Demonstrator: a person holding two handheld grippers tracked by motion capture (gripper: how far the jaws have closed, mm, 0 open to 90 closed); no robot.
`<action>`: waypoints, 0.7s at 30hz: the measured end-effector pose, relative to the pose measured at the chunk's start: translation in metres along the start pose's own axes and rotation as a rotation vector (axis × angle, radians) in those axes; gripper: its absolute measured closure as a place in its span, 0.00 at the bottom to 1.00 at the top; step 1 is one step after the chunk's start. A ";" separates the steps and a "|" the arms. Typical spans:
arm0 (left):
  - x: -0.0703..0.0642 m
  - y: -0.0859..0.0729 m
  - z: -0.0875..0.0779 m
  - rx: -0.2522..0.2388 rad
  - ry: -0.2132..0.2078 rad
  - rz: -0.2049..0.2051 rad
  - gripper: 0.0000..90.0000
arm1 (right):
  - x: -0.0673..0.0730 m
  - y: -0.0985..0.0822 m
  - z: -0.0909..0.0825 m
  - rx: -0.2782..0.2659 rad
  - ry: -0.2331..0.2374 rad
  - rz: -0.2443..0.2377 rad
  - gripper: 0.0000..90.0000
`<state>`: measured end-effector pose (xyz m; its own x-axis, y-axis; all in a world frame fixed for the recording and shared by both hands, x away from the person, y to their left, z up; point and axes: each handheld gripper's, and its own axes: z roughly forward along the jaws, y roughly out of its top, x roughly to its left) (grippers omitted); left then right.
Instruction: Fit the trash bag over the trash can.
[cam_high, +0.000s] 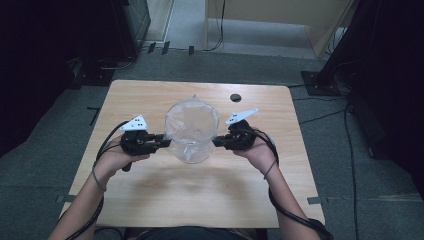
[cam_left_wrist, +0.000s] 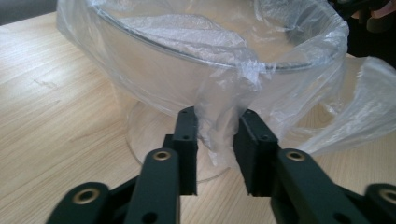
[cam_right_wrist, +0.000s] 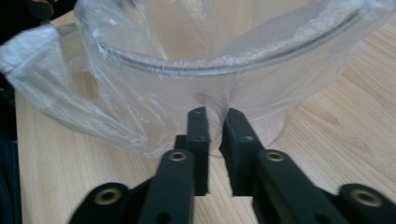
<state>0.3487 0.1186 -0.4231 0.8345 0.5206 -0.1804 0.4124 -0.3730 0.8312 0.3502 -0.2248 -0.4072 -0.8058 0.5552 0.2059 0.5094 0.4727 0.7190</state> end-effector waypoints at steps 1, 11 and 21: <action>0.000 0.000 0.000 0.001 0.000 -0.003 0.88 | -0.001 0.000 0.000 -0.004 0.003 -0.001 0.98; 0.007 0.001 -0.008 -0.067 -0.022 -0.015 0.56 | -0.007 -0.002 -0.004 -0.022 -0.018 -0.005 0.68; 0.010 0.014 -0.023 -0.068 -0.011 -0.019 0.41 | -0.016 0.000 -0.021 -0.102 -0.050 0.018 0.41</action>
<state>0.3542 0.1359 -0.4014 0.8311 0.5182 -0.2021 0.4026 -0.3096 0.8614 0.3566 -0.2479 -0.3970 -0.7794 0.5979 0.1874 0.4882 0.3919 0.7798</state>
